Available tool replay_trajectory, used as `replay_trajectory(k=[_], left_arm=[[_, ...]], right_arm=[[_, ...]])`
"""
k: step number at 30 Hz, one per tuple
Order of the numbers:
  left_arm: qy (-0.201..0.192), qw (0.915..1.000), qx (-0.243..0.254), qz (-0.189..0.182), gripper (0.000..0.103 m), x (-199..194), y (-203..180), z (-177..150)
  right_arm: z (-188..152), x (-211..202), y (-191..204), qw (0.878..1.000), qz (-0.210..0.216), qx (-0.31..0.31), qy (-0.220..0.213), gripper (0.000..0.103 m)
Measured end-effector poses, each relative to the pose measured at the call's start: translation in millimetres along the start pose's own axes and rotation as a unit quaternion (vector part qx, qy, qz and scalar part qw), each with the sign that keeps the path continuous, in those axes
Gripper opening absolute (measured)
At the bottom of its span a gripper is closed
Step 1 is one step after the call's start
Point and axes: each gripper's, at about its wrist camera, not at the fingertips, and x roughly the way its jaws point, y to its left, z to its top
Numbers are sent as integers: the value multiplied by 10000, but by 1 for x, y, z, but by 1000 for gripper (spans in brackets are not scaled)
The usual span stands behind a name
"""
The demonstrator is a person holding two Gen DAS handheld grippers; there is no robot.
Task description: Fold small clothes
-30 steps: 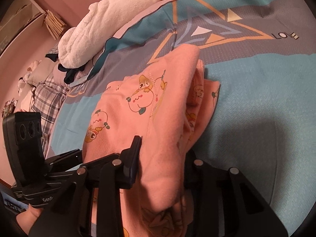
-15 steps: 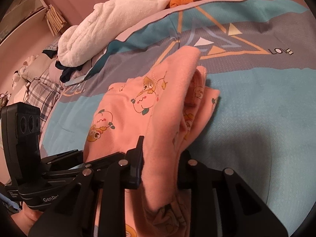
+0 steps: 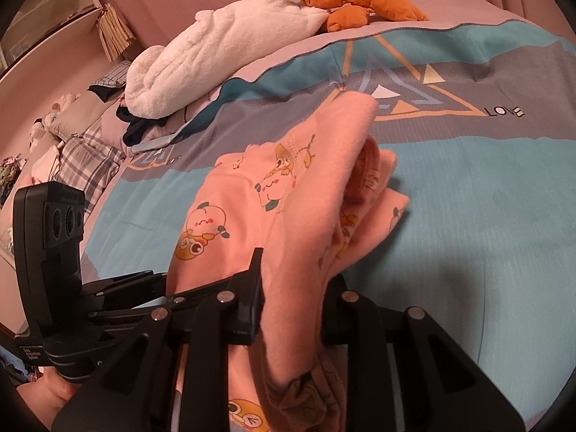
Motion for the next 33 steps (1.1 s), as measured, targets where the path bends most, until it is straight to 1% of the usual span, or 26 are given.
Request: replay_trajectory(k=[5, 10, 14, 19, 25, 28, 33], left_arm=[[-43, 9999, 86, 42, 33, -14, -7, -15], [-143, 9998, 157, 56, 33, -36, -13, -36], [-207, 9997, 106, 16, 33, -59, -13, -60], [-287, 9994, 145, 119, 33, -84, -17, -88], [-349, 9992, 30, 214, 33, -108, -19, -113], [-405, 9988, -39, 270, 33, -124, -18, -126], [-487, 9980, -168, 373, 33, -144, -15, -141]], right_arm=[[-15, -18, 13, 9999, -5, -107, -1, 24], [-31, -37, 27, 9998, 53, -166, 7, 24], [-52, -56, 43, 9996, 151, -250, 8, 24], [-79, -78, 68, 9989, 191, -418, -14, 24], [-102, -96, 91, 9982, 294, -519, 5, 23], [-112, -105, 103, 9977, 417, -538, 4, 23], [-122, -113, 123, 9961, 543, -700, 40, 23]])
